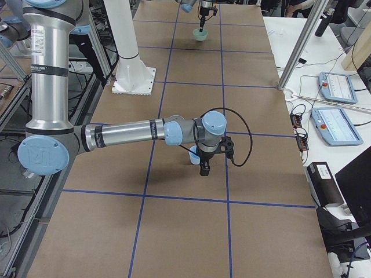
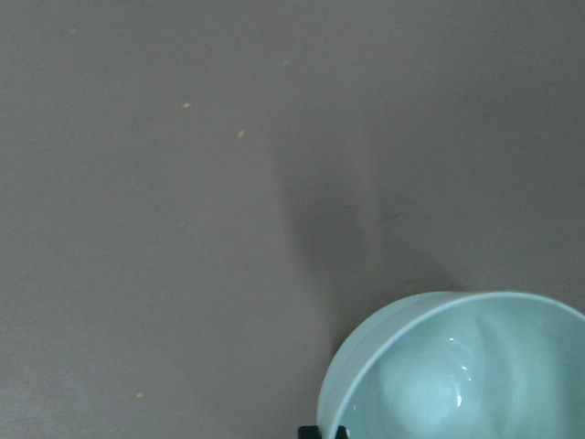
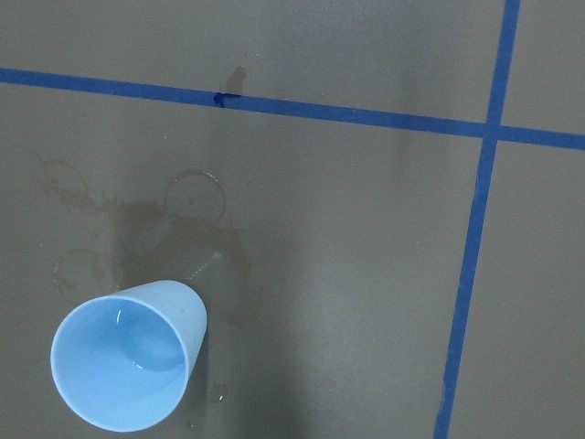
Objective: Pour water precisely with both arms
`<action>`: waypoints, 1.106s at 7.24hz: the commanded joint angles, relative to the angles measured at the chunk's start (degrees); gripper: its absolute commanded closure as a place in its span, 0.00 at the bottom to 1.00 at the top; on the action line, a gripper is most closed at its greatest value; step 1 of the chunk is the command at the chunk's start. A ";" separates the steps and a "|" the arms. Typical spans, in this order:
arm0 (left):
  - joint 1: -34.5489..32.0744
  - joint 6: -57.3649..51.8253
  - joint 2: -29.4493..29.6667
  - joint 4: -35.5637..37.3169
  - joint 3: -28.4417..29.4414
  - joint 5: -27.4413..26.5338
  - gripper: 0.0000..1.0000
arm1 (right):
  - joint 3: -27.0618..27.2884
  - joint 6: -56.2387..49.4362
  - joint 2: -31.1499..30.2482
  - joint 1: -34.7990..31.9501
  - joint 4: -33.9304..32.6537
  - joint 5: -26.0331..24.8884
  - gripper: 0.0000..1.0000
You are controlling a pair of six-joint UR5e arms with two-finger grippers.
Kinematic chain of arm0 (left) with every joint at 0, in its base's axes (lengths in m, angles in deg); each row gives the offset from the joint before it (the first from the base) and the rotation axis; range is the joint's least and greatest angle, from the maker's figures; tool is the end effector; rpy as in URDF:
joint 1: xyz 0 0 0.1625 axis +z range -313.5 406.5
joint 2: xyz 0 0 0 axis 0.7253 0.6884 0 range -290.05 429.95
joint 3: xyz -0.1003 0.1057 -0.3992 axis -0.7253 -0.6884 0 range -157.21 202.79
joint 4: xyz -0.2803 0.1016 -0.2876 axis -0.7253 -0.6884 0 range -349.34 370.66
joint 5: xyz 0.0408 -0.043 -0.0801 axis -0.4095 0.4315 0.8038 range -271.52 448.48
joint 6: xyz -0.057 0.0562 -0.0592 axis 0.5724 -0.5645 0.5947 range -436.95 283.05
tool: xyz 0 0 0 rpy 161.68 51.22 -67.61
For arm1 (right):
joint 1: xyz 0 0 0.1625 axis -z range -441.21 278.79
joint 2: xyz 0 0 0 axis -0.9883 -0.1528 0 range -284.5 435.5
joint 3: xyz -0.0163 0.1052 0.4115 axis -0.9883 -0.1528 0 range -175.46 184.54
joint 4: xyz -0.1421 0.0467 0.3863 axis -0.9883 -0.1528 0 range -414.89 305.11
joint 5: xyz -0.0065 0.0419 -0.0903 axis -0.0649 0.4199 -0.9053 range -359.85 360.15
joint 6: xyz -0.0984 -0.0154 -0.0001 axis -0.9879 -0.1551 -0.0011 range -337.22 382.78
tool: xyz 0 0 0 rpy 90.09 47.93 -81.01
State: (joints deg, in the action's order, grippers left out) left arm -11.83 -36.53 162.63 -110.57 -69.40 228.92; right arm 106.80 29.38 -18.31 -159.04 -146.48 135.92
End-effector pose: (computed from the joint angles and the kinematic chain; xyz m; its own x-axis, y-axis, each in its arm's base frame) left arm 0.2294 -0.4795 0.5463 0.5063 0.1029 -0.8562 -0.1262 0.9910 0.0444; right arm -0.0379 -0.4697 0.5860 0.6834 -0.1179 0.7205 0.1318 0.9906 0.0371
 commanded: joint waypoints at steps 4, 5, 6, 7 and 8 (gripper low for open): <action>17.95 35.58 24.70 3.34 -0.80 -10.77 1.00 | -0.04 0.08 -0.06 -0.04 0.09 -0.33 0.01; 21.98 35.60 30.13 9.72 0.24 -15.93 1.00 | -0.04 -0.27 0.02 -0.04 0.09 -0.42 0.01; 24.55 35.60 34.89 12.74 3.04 -19.46 1.00 | -0.04 -0.36 0.03 -0.04 0.09 -0.42 0.01; 25.70 35.69 36.33 12.69 5.15 -20.46 1.00 | -0.04 -0.36 0.03 -0.04 0.09 -0.42 0.01; 26.06 35.69 37.47 12.60 6.57 -20.55 1.00 | -0.04 -0.36 0.11 0.04 0.09 -0.42 0.01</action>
State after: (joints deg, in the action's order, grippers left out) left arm 12.96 -0.96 197.79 -98.60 -65.07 209.54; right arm 106.75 29.05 -18.26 -159.07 -146.39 135.51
